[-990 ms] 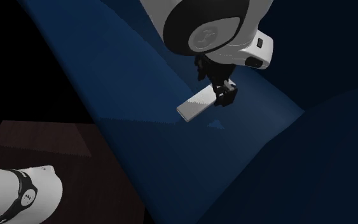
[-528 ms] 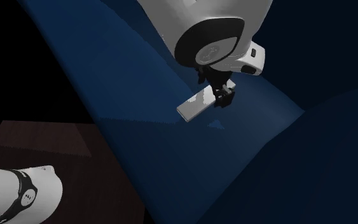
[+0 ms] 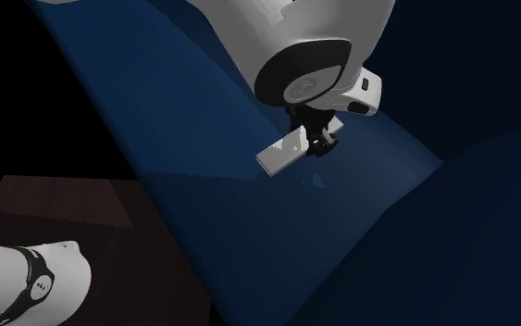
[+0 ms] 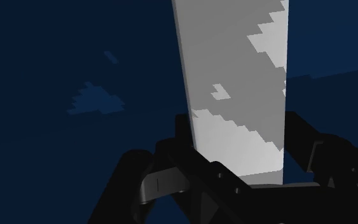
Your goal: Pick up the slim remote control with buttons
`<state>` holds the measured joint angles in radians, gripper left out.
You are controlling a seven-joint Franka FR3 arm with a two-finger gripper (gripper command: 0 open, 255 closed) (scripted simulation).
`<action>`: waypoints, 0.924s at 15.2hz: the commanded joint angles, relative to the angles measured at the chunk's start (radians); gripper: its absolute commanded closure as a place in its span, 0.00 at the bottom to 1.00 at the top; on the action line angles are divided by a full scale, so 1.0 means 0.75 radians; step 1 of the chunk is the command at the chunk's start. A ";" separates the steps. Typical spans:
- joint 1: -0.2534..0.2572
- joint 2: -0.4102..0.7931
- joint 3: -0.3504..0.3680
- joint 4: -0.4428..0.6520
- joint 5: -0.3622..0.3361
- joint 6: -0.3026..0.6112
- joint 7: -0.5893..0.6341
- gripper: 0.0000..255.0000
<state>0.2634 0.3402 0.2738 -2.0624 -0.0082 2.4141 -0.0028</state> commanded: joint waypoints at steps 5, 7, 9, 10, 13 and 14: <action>-0.001 0.004 -0.001 0.000 0.000 0.002 -0.001 1.00; -0.004 -0.021 0.003 0.005 0.008 -0.028 -0.004 1.00; -0.007 -0.045 0.007 0.012 0.015 -0.059 -0.007 1.00; -0.009 -0.057 0.009 0.016 0.019 -0.074 -0.008 1.00; -0.013 -0.091 0.013 0.029 0.029 -0.120 -0.013 1.00; -0.014 -0.102 0.014 0.034 0.033 -0.136 -0.014 1.00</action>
<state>0.2529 0.2709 0.2833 -2.0430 0.0143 2.3252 -0.0137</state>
